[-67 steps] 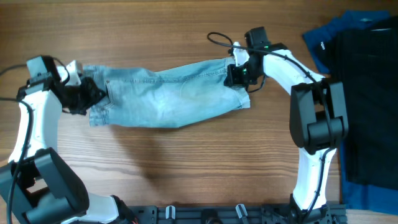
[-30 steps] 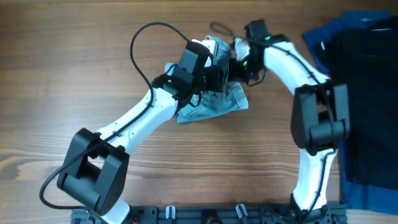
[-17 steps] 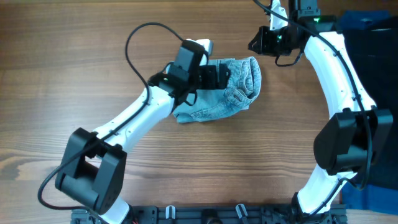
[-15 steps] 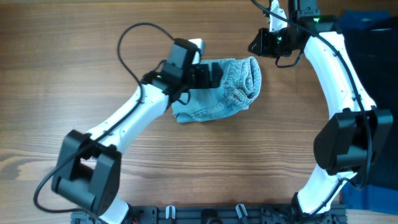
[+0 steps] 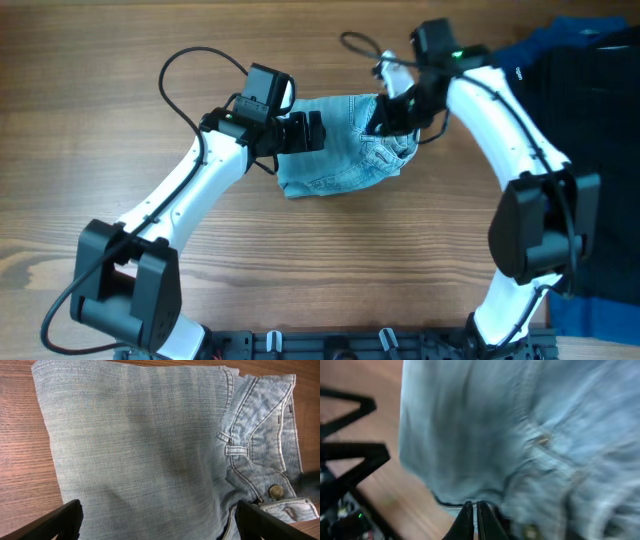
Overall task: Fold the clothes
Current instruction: 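Press the folded bundle with both grippers to flatten it, then drag the folded shorts to the upper left with the left gripper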
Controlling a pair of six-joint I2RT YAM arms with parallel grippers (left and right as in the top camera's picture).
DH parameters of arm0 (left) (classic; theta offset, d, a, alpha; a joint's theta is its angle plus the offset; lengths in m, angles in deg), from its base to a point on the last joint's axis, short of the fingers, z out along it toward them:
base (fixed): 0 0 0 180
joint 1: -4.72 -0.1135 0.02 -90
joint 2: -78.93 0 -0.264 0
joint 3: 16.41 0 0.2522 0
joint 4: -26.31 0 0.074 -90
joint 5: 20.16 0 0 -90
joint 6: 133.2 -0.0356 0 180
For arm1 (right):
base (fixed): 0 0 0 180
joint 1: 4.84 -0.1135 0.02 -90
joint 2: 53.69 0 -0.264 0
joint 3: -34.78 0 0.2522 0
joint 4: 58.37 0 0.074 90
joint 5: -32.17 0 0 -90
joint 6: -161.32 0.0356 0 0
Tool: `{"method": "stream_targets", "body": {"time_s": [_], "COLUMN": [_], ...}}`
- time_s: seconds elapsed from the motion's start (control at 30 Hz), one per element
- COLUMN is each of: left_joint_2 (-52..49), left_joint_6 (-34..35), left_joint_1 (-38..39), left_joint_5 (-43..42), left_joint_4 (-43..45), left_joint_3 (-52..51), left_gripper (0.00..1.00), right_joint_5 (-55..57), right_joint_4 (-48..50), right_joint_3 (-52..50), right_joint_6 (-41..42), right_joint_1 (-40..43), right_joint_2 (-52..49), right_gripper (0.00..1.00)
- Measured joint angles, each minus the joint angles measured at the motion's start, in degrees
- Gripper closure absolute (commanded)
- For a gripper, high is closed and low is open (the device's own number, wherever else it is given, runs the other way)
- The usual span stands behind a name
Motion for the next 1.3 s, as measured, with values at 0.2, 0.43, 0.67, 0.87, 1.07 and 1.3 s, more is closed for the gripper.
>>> {"method": "stream_targets", "body": {"time_s": [0.2, 0.43, 0.67, 0.87, 1.07, 1.3], "left_joint_2": [-2.3, -2.4, -2.4, -2.4, -4.0, -9.7], "left_joint_6": [0.0, 0.0, 0.0, -1.2, -6.5, -6.6], "left_joint_1": [0.0, 0.0, 0.0, 0.0, -0.4, -2.0], "left_joint_5": [0.0, 0.1, 0.2, -0.1, -0.3, -0.3], "left_joint_4": [0.0, 0.0, 0.1, 0.0, -2.6, -1.2], "left_joint_3": [0.0, 0.0, 0.0, 0.0, 0.0, -0.8], "left_gripper": [0.02, 0.02, 0.0, 0.0, 0.0, 0.01], "right_joint_5": [-1.1, 0.8, -1.7, -4.7, -0.9, 3.5], "right_joint_4": [3.6, 14.5, 16.9, 8.8, 6.9, 5.3], "right_joint_3": [-8.7, -20.2, -20.4, -11.9, -3.2, -3.1], "right_joint_6": [0.8, 4.5, 4.2, 1.4, 1.4, 1.8], "right_joint_1": [-0.9, 3.4, 4.9, 5.0, 5.5, 8.7], "right_joint_2": [0.0, 0.0, 0.0, 3.3, 13.6, 14.5], "right_gripper": [0.96, 0.96, 0.92, 0.33, 0.26, 0.26]}}
